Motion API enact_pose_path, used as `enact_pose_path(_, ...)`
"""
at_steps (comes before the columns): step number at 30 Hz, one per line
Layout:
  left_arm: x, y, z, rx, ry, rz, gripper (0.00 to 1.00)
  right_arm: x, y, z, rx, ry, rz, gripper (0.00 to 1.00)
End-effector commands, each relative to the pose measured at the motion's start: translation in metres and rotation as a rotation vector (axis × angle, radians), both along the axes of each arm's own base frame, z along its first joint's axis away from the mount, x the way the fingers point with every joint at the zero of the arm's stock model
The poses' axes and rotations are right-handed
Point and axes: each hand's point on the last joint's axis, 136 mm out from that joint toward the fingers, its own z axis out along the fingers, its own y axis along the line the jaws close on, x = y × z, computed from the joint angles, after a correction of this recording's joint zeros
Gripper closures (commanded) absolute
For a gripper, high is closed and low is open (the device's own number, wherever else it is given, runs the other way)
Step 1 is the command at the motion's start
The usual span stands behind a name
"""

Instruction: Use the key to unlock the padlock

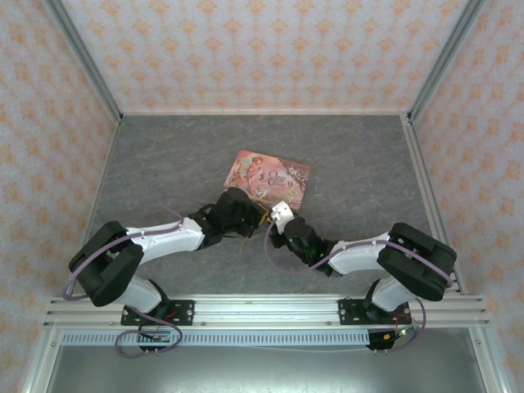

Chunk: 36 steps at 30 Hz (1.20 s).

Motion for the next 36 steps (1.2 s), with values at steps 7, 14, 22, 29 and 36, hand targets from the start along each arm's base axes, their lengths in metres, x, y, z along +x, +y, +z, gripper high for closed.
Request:
enact_pose_path(7,0.004,-0.011,0.011,0.003,-0.050,-0.045,1.00,-0.003,0.000,-0.013,0.074,0.077,-0.037,1.00)
enact_pose_path(14,0.003,-0.003,-0.009,0.051,-0.037,-0.046,0.81,-0.007,0.004,-0.030,0.157,0.189,-0.070,1.00)
enact_pose_path(22,0.004,0.008,-0.007,0.098,-0.069,-0.048,0.53,-0.005,0.004,-0.031,0.209,0.222,-0.111,1.00)
enact_pose_path(29,0.001,0.045,0.001,0.203,-0.094,-0.030,0.34,-0.009,0.007,-0.028,0.337,0.298,-0.119,1.00)
enact_pose_path(36,-0.005,0.090,0.021,0.356,-0.155,-0.001,0.27,-0.020,0.021,-0.022,0.510,0.511,-0.102,1.00)
